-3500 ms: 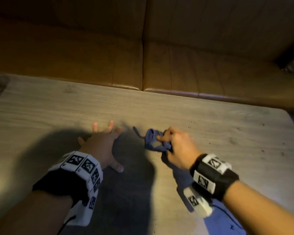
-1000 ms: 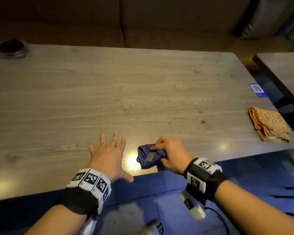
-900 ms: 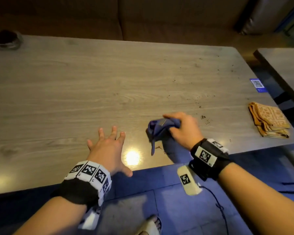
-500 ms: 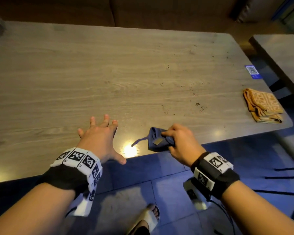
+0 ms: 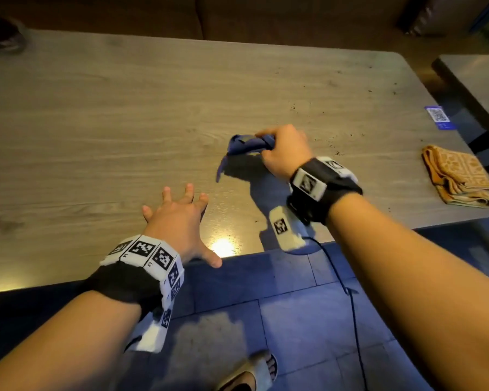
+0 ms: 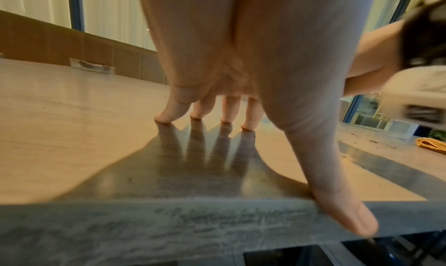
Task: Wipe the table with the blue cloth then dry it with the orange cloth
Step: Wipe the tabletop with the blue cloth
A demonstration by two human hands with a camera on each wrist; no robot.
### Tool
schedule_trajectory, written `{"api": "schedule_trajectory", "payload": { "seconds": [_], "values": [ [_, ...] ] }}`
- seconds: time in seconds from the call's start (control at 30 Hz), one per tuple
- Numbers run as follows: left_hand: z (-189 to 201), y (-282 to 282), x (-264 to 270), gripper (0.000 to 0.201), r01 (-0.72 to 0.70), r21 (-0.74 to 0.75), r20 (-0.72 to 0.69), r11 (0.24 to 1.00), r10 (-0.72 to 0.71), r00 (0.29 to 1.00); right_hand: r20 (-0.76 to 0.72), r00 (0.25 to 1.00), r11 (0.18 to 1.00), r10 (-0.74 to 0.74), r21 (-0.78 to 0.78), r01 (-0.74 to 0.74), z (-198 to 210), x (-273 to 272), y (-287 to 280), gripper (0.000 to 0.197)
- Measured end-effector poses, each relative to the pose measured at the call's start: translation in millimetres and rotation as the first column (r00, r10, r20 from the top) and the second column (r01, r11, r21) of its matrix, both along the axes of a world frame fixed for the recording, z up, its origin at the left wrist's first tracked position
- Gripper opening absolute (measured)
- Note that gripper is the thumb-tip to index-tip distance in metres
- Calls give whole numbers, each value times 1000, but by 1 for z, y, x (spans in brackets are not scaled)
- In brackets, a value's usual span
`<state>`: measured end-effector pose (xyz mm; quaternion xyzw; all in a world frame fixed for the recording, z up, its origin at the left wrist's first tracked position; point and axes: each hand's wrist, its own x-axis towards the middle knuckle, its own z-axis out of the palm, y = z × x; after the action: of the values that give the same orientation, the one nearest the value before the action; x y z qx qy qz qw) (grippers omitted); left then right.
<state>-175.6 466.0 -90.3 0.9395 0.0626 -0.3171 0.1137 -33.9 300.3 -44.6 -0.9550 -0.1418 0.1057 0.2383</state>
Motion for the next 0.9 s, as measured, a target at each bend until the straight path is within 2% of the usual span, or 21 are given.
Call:
{"api": "schedule_trajectory", "payload": {
  "seconds": [0.1, 0.17, 0.2, 0.3, 0.43, 0.57, 0.63, 0.67, 0.73, 0.77, 0.83, 0.9],
  "values": [
    [-1, -1, 0, 143, 4, 10, 4, 1000, -4, 1000, -125, 983, 950, 131, -267, -161, -23, 21, 39, 22],
    [-1, 0, 1, 143, 0, 6, 4, 1000, 0, 1000, -81, 966, 892, 245, -371, -258, -35, 6, 45, 25],
    [0, -1, 1, 143, 0, 4, 0, 1000, 0, 1000, -49, 958, 892, 284, -353, -282, -39, -11, 38, 30],
    [2, -2, 1, 142, -9, 7, 6, 1000, 9, 1000, 14, 941, 929, 338, -163, -332, -48, -75, -4, 38],
    [2, -2, -1, 142, -11, 2, 6, 1000, 11, 1000, -47, 935, 934, 351, -59, -353, -53, -148, -55, 48],
    [1, -2, -1, 144, 3, 11, 6, 1000, -3, 1000, -134, 937, 941, 324, -56, -333, -51, -178, -82, 50],
    [-1, -1, 0, 145, 3, 12, 9, 1000, -3, 1000, -51, 967, 968, 250, 41, -248, -43, -178, -88, 51],
    [-1, -1, 0, 146, 2, 10, 6, 1000, -2, 1000, 52, 980, 977, 192, 83, -196, -42, -172, -89, 49],
    [-2, -1, 0, 146, 3, 3, 4, 1000, -3, 1000, 208, 974, 991, 87, 83, -106, -45, -156, -91, 48],
    [-3, 0, 0, 146, 3, 1, 13, 1000, -3, 1000, 217, 974, 995, 68, 53, -81, -49, -152, -89, 47],
    [-3, 1, 0, 146, -3, 0, 24, 1000, 3, 1000, 160, 980, 992, 121, -62, -113, -55, -158, -86, 44],
    [-3, 1, -1, 146, -2, -2, 32, 1000, 2, 999, 54, 986, 982, 160, -113, -153, -53, -171, -87, 39]
  ]
}}
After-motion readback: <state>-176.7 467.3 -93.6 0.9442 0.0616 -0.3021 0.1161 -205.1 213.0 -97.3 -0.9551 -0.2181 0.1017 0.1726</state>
